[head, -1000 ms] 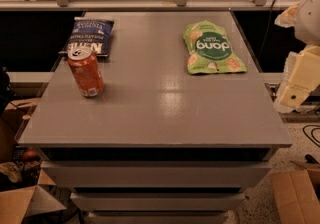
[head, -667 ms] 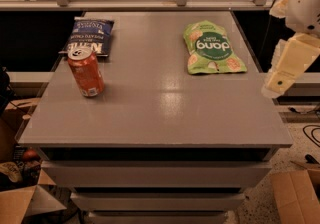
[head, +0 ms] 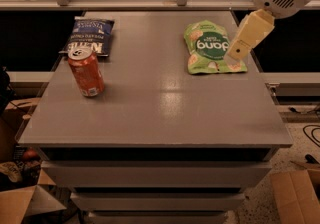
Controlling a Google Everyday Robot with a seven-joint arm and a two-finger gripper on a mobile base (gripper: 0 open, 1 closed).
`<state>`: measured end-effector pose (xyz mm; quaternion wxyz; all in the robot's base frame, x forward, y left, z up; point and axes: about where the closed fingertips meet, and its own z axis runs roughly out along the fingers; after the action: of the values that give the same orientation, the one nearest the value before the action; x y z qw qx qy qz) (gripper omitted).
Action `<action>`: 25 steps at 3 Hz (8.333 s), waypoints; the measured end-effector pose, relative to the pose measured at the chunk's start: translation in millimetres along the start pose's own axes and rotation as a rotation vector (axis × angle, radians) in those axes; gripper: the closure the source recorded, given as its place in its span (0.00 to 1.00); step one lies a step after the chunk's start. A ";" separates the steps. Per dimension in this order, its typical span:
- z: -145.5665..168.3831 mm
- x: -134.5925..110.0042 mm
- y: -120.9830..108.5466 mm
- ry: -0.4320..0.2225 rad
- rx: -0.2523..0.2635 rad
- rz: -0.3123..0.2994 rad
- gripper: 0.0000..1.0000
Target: Move green rice chip bag near coke can
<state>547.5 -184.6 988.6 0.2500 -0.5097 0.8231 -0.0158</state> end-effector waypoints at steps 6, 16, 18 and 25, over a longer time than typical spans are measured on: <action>181.6 -13.5 -69.4 -0.035 -0.085 0.253 0.00; 131.0 -51.4 -81.6 -0.117 -0.074 0.162 0.00; 171.0 -47.7 -79.2 -0.101 -0.135 0.183 0.00; 180.3 -33.2 -74.5 -0.122 -0.174 0.198 1.00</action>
Offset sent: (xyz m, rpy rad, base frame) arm 0.1223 0.0258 -0.0626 0.1005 0.0318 -0.1203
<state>698.3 -150.9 865.0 0.2548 -0.4458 0.8509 0.1112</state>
